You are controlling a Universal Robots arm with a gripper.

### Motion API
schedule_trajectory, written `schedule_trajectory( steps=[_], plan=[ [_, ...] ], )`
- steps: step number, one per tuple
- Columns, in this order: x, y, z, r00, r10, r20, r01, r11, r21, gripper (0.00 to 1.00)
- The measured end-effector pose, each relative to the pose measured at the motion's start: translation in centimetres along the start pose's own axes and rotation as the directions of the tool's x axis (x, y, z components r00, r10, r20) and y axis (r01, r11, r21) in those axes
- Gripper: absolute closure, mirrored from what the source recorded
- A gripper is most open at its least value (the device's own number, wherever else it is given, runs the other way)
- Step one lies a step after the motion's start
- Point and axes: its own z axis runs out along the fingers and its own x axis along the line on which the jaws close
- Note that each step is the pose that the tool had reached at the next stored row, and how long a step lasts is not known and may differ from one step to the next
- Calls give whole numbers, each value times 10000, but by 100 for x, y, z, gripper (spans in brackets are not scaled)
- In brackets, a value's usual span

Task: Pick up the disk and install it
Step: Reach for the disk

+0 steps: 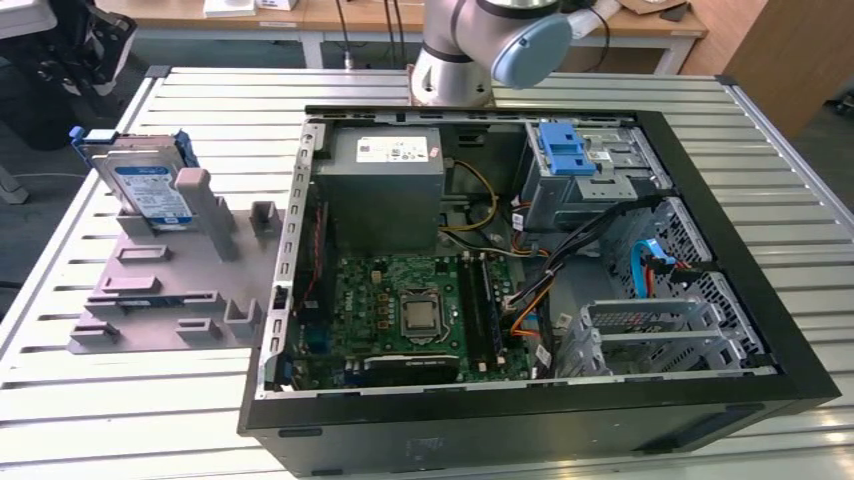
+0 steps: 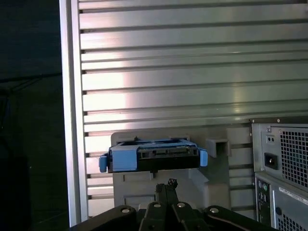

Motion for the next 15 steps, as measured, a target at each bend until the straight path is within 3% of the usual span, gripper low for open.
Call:
schedule_trajectory(
  steps=[10, 15],
  plan=[
    [244, 68, 37, 10000, 0, 0, 0, 10000, 3, 89],
    [271, 68, 41, 10000, 0, 1, 0, 10000, 3, 89]
  ],
)
